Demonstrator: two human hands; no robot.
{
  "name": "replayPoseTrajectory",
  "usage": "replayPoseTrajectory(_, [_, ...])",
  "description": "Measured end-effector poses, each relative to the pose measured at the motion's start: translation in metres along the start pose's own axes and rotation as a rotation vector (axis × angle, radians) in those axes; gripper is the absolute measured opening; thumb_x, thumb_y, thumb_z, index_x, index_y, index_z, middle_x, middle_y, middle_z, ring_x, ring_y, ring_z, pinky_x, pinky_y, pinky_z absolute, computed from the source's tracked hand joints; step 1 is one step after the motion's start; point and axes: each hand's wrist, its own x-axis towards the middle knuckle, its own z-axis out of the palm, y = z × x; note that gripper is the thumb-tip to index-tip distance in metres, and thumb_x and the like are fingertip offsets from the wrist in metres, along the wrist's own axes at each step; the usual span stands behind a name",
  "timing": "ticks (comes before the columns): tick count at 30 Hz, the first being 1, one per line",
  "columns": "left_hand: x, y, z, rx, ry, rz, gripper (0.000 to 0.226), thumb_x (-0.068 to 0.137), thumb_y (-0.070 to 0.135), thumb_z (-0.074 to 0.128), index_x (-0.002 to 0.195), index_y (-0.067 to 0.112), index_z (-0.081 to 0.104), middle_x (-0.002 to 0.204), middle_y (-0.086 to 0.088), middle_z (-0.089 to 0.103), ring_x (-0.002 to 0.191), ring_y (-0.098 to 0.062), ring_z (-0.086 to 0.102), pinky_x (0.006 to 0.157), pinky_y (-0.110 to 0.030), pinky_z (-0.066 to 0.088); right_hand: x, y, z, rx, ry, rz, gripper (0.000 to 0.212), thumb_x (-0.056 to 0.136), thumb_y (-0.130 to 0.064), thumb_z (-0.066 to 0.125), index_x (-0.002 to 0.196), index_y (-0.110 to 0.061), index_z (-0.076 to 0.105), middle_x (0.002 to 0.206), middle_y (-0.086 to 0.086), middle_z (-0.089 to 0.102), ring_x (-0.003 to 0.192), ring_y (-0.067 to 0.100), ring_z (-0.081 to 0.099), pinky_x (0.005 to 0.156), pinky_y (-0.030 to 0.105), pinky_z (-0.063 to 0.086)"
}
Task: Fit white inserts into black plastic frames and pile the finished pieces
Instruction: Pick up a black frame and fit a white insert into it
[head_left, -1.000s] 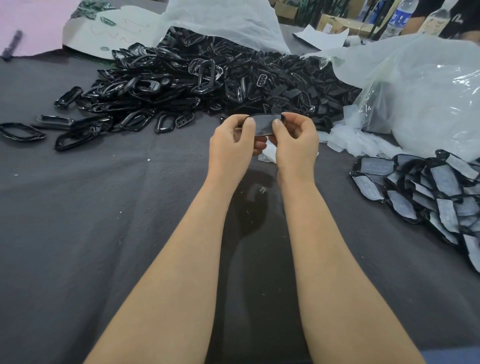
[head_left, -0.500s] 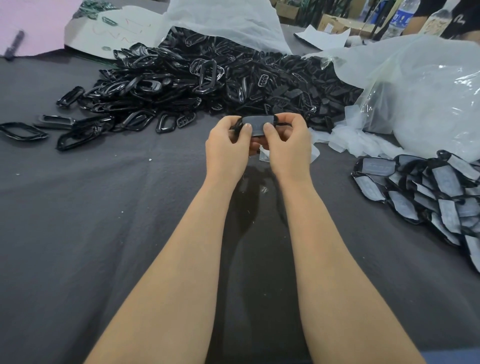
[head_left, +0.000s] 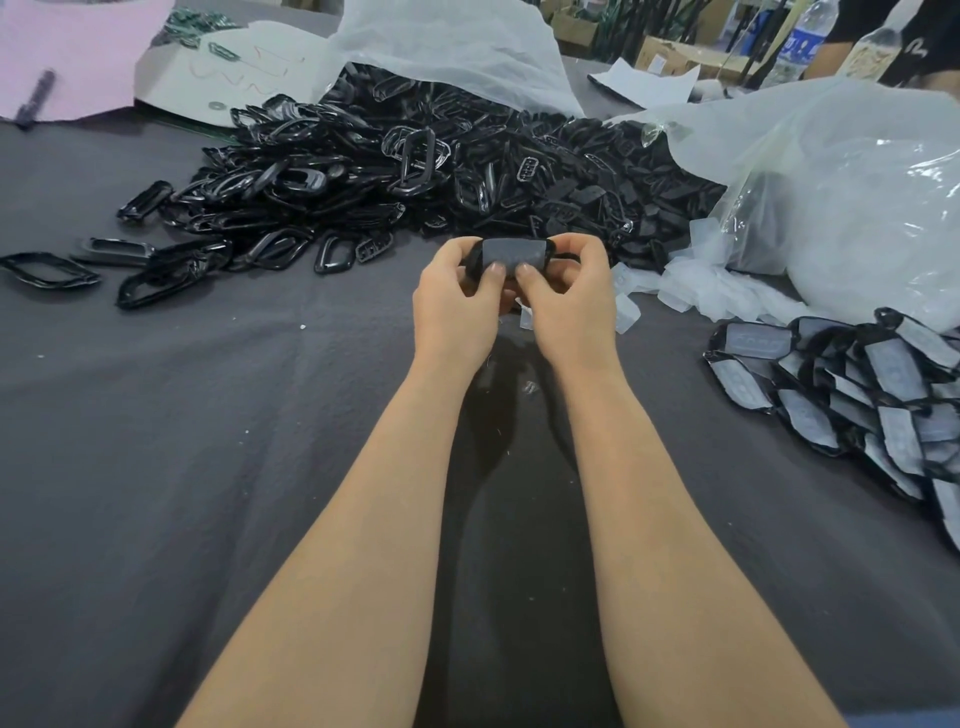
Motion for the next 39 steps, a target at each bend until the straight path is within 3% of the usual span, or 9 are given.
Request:
replayPoseTrajectory(3, [0.0013,-0.0016,0.0009,-0.036,-0.013,-0.014,0.018,0.096,0.005,0.052,0.105,0.019,0.057,0.086,0.006,0.068,0.067,0.002,0.066,0.079,-0.028,0.059,0.0014,0.001,-0.001,0.03,0.009,0.035,0.026,0.089,-0.004,0.061,0.096,-0.025,0.047,0.085,-0.006,0.062,0.089,0.018,0.066,0.088,0.038,0.054])
replayPoseTrajectory(8, [0.0023,-0.0028,0.0015,-0.052,-0.018,-0.038,0.019,0.097,0.004,0.049,0.105,0.02,0.057,0.087,0.005,0.069,0.067,0.001,0.066,0.079,-0.028,0.058,0.0021,0.0006,0.0,0.034,0.02,0.069,0.017,0.093,-0.005,0.056,0.1,-0.018,0.049,0.092,0.005,0.065,0.092,0.024,0.067,0.088,0.045,0.054])
replayPoseTrajectory(12, [0.0005,-0.0009,0.0011,-0.051,-0.015,-0.045,0.02,0.097,0.004,0.049,0.108,0.019,0.055,0.087,0.002,0.069,0.067,-0.002,0.067,0.075,-0.025,0.058,0.0016,-0.0007,0.0011,0.015,0.038,0.088,0.011,0.095,-0.009,0.052,0.101,-0.018,0.05,0.101,0.011,0.065,0.095,0.026,0.066,0.089,0.046,0.052])
replayPoseTrajectory(18, [-0.0065,0.0029,0.0004,0.17,-0.016,0.103,0.019,0.093,0.01,0.053,0.103,0.025,0.052,0.083,0.002,0.066,0.071,-0.01,0.065,0.068,-0.022,0.056,0.0011,-0.0025,-0.0017,0.02,0.064,0.103,0.011,0.092,-0.017,0.061,0.098,-0.013,0.052,0.088,-0.002,0.059,0.092,0.022,0.063,0.089,0.041,0.053])
replayPoseTrajectory(22, [-0.0064,0.0016,0.0015,0.241,0.053,0.148,0.01,0.093,0.021,0.059,0.101,0.019,0.054,0.077,0.016,0.056,0.067,0.005,0.055,0.06,-0.004,0.041,-0.0009,-0.0046,-0.0027,0.015,0.039,0.059,0.012,0.091,-0.013,0.062,0.089,-0.018,0.052,0.088,0.001,0.061,0.091,0.024,0.064,0.087,0.042,0.053])
replayPoseTrajectory(24, [-0.0044,0.002,0.0016,0.146,0.058,0.085,0.01,0.093,0.022,0.06,0.097,0.018,0.052,0.081,0.014,0.056,0.074,0.002,0.056,0.067,-0.007,0.045,-0.0025,-0.0056,-0.0016,-0.001,0.017,0.033,0.017,0.09,-0.012,0.063,0.084,-0.023,0.051,0.087,0.003,0.063,0.09,0.025,0.065,0.086,0.043,0.054])
replayPoseTrajectory(28, [-0.0018,0.0038,0.0016,0.026,0.041,-0.021,0.006,0.094,0.017,0.058,0.1,0.017,0.059,0.092,0.009,0.059,0.095,-0.011,0.059,0.089,-0.033,0.053,-0.0041,-0.003,0.0014,0.01,0.0,0.021,0.018,0.088,-0.011,0.065,0.081,-0.022,0.053,0.087,0.009,0.067,0.086,0.025,0.067,0.084,0.046,0.055])
replayPoseTrajectory(34, [-0.0002,0.0031,0.0019,-0.018,0.056,-0.06,0.01,0.095,0.01,0.055,0.094,0.02,0.056,0.092,0.007,0.058,0.097,-0.015,0.059,0.092,-0.04,0.053,-0.0018,0.0009,0.0056,-0.005,0.034,0.032,0.012,0.09,-0.009,0.061,0.084,-0.02,0.058,0.086,0.003,0.065,0.088,0.024,0.065,0.085,0.047,0.054])
replayPoseTrajectory(39, [0.0005,0.002,0.0042,0.007,0.047,-0.034,0.013,0.097,0.009,0.048,0.097,0.02,0.055,0.091,0.008,0.057,0.093,-0.013,0.058,0.085,-0.028,0.052,-0.0014,0.0005,0.0068,-0.004,0.065,0.047,0.013,0.091,-0.007,0.056,0.085,-0.019,0.058,0.089,0.003,0.064,0.092,0.024,0.063,0.088,0.047,0.052])
